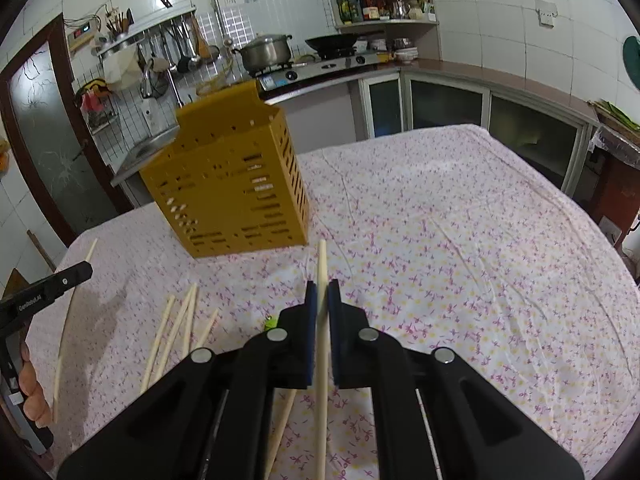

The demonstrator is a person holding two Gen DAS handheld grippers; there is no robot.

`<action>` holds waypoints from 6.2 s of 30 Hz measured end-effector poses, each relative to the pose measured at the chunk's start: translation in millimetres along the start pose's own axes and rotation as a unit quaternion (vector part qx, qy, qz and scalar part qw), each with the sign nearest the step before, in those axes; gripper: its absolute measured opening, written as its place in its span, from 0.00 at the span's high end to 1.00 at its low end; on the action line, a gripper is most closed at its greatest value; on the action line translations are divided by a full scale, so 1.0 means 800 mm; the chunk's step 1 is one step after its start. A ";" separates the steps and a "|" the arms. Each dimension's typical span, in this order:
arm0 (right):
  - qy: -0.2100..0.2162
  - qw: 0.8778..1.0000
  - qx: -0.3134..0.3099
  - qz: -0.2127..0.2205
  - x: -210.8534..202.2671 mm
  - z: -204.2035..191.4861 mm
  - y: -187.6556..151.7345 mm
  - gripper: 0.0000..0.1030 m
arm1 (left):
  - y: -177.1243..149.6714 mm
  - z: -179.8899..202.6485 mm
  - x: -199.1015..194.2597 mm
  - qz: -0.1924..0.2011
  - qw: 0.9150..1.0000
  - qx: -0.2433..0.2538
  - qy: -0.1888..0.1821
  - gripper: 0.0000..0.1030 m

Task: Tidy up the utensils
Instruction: 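Lift the left tool's chopstick toward the yellow holder while the right tool carries its own, then lower both chopsticks into the yellow holder and open both tools, then move both open tools back down to the loose chopsticks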

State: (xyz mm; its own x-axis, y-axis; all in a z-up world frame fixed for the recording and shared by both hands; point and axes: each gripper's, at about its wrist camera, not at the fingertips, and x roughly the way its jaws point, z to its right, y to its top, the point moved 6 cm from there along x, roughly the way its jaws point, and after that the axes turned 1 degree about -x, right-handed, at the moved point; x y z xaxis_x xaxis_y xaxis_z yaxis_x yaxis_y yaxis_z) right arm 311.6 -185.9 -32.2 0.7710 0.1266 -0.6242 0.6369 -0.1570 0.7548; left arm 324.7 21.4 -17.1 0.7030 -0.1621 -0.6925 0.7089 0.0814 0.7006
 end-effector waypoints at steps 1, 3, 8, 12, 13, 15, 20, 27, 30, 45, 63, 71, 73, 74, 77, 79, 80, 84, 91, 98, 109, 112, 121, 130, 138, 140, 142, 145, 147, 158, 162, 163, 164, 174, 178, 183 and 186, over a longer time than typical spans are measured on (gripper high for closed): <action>0.000 1.000 -0.002 0.003 -0.003 0.000 0.000 0.94 | 0.000 0.002 -0.003 0.002 1.000 0.001 0.000 0.96; 0.002 1.000 -0.003 0.010 -0.009 0.001 0.000 0.94 | -0.001 0.006 -0.006 0.002 1.000 0.000 -0.006 0.96; 0.010 1.000 0.004 0.018 -0.022 0.007 0.005 0.94 | -0.002 0.018 -0.017 0.011 1.000 0.001 -0.015 0.96; 0.014 0.999 0.005 0.036 -0.040 0.007 0.017 0.94 | 0.005 0.031 -0.028 0.018 1.000 0.005 -0.020 0.96; 0.016 0.999 0.005 0.039 -0.044 0.007 0.019 0.94 | 0.006 0.033 -0.030 0.021 1.000 0.005 -0.022 0.96; 0.020 0.999 0.003 0.048 -0.054 0.004 0.028 0.94 | 0.011 0.042 -0.039 0.032 0.999 0.006 -0.030 0.96; 0.025 0.997 -0.012 0.072 -0.075 -0.005 0.052 0.94 | 0.023 0.060 -0.058 0.059 0.997 0.018 -0.047 0.96; 0.039 0.994 -0.021 0.102 -0.102 -0.015 0.080 0.94 | 0.042 0.065 -0.077 0.083 0.993 0.004 -0.084 0.96; 0.043 0.992 -0.029 0.112 -0.106 -0.022 0.090 0.94 | 0.051 0.067 -0.084 0.090 0.990 -0.001 -0.107 0.96; 0.055 0.986 -0.046 0.150 -0.099 -0.044 0.155 0.94 | 0.117 0.083 -0.110 0.168 0.978 0.012 -0.121 0.96; 0.067 0.977 -0.043 0.200 -0.046 -0.050 0.244 0.94 | 0.200 0.107 -0.077 0.238 0.961 0.019 -0.137 0.96; 0.074 0.965 -0.042 0.249 -0.037 -0.061 0.291 0.94 | 0.257 0.126 -0.062 0.269 0.957 0.037 -0.102 0.96; 0.071 0.959 -0.053 0.270 -0.038 -0.067 0.305 0.94 | 0.269 0.124 -0.057 0.276 0.956 0.033 -0.097 0.96; 0.070 0.956 -0.056 0.278 -0.038 -0.071 0.310 0.94 | 0.273 0.124 -0.055 0.279 0.955 0.032 -0.096 0.96; 0.068 0.949 -0.054 0.304 -0.037 -0.077 0.323 0.94 | 0.284 0.125 -0.051 0.294 0.951 0.034 -0.087 0.96; 0.069 0.948 -0.045 0.309 -0.031 -0.078 0.329 0.94 | 0.287 0.125 -0.046 0.299 0.950 0.032 -0.084 0.96; 0.071 0.948 -0.038 0.309 -0.024 -0.077 0.332 0.94 | 0.290 0.125 -0.040 0.300 0.950 0.032 -0.083 0.96; 0.078 0.947 -0.025 0.311 0.000 -0.075 0.330 0.94 | 0.291 0.123 -0.024 0.306 0.949 0.035 -0.066 0.96; 0.078 0.944 -0.032 0.318 0.034 -0.079 0.315 0.94 | 0.273 0.115 0.017 0.320 0.945 0.039 -0.046 0.96; 0.074 0.941 -0.046 0.326 0.048 -0.077 0.300 0.94 | 0.251 0.113 0.037 0.322 0.945 0.040 -0.039 0.96; 0.065 0.952 -0.079 0.288 0.065 -0.076 0.245 0.94 | 0.198 0.103 0.058 0.281 0.958 0.050 -0.022 0.96; 0.069 0.957 -0.083 0.269 0.057 -0.071 0.230 0.94 | 0.188 0.101 0.055 0.269 0.962 0.049 -0.018 0.95; 0.073 0.974 -0.077 0.199 0.031 -0.053 0.192 0.93 | 0.161 0.080 0.003 0.234 0.972 0.035 -0.006 0.29; 0.042 0.983 -0.056 0.171 -0.018 -0.018 0.139 0.40 | 0.100 0.042 -0.047 0.188 0.982 0.002 0.002 0.05; -0.025 0.995 -0.039 0.089 -0.016 0.006 0.065 0.31 | 0.030 0.032 -0.036 0.115 0.993 -0.024 0.000 0.05; -0.039 0.997 -0.043 0.057 -0.003 0.008 0.040 0.31 | 0.008 0.032 -0.021 0.089 0.996 -0.019 0.006 0.05; -0.049 0.997 -0.045 0.033 0.009 0.010 0.020 0.31 | -0.007 0.034 -0.009 0.072 0.997 -0.015 0.011 0.05; -0.043 0.999 -0.026 0.018 0.020 0.016 -0.001 0.31 | -0.028 0.032 0.011 0.052 0.998 -0.009 0.023 0.05; -0.042 0.999 -0.016 0.009 0.031 0.022 -0.014 0.31 | -0.041 0.031 0.026 0.039 0.999 -0.005 0.026 0.05; -0.059 0.996 -0.062 -0.025 0.047 0.001 -0.037 0.31 | -0.062 0.042 0.054 0.013 0.998 0.049 0.044 0.05; -0.065 0.996 -0.061 -0.028 0.048 0.003 -0.038 0.31 | -0.063 0.041 0.059 0.001 0.998 0.047 0.052 0.05; -0.066 0.996 -0.060 -0.031 0.049 0.004 -0.038 0.31 | -0.064 0.038 0.062 -0.005 0.998 0.041 0.055 0.05; -0.066 0.995 -0.058 -0.038 0.052 0.005 -0.040 0.31 | -0.065 0.034 0.066 -0.015 0.998 0.033 0.055 0.05; -0.067 0.994 -0.063 -0.058 0.064 0.000 -0.046 0.31 | -0.074 0.022 0.080 -0.048 0.998 -0.004 0.051 0.05; -0.065 0.994 -0.064 -0.065 0.067 -0.003 -0.050 0.31 | -0.074 0.028 0.082 -0.052 0.997 0.011 0.060 0.07; -0.063 0.993 -0.064 -0.074 0.069 -0.005 -0.054 0.41 | -0.074 0.031 0.084 -0.055 0.997 0.017 0.054 0.18; -0.059 0.993 -0.065 -0.079 0.071 -0.007 -0.056 0.45 | -0.073 0.033 0.085 -0.056 0.997 0.019 0.045 0.28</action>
State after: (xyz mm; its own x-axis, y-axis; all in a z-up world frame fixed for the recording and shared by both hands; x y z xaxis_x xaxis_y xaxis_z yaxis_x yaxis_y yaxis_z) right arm 327.2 -166.3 -100.3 0.6603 0.0218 -0.7507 0.7510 -0.0153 0.6601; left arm 329.2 -20.7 -100.7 0.6235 -0.0784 -0.7779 0.7815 0.0306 0.6232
